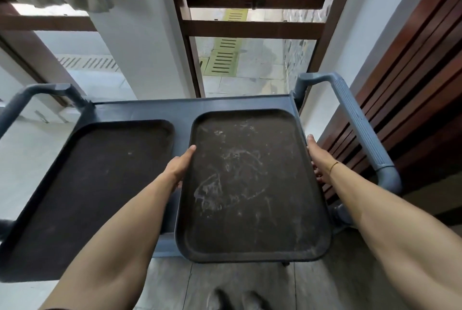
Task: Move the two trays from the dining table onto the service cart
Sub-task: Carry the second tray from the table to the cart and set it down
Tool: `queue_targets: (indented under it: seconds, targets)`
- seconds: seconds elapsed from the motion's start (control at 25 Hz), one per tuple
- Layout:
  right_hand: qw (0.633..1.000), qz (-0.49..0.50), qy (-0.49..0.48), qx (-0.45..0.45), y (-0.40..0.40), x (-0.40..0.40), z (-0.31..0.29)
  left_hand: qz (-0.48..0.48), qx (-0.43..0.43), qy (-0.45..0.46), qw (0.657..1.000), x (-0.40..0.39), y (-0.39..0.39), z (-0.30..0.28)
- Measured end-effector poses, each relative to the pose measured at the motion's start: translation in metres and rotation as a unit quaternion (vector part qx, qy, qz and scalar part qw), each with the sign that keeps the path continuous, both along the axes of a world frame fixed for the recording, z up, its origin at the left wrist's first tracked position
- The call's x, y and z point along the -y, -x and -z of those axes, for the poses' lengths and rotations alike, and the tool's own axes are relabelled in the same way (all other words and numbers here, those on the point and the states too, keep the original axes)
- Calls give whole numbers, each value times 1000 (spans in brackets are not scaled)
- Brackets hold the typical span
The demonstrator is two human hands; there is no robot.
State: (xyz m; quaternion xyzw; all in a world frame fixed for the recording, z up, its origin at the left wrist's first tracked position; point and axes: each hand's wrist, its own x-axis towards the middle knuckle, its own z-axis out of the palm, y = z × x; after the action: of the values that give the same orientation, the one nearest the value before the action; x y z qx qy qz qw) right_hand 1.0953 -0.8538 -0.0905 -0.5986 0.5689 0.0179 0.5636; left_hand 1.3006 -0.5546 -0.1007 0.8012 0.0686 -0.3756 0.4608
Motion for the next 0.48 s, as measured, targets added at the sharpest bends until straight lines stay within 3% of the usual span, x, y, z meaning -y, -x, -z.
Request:
queue_targets:
  seconds: [0.24, 0.48]
  targets:
    - [1000, 11, 8, -24, -3, 2, 12, 6, -2, 3, 1000, 5, -5, 17]
    - [994, -6, 87, -63, -7, 2, 13, 11, -10, -14, 1000, 7, -6, 21]
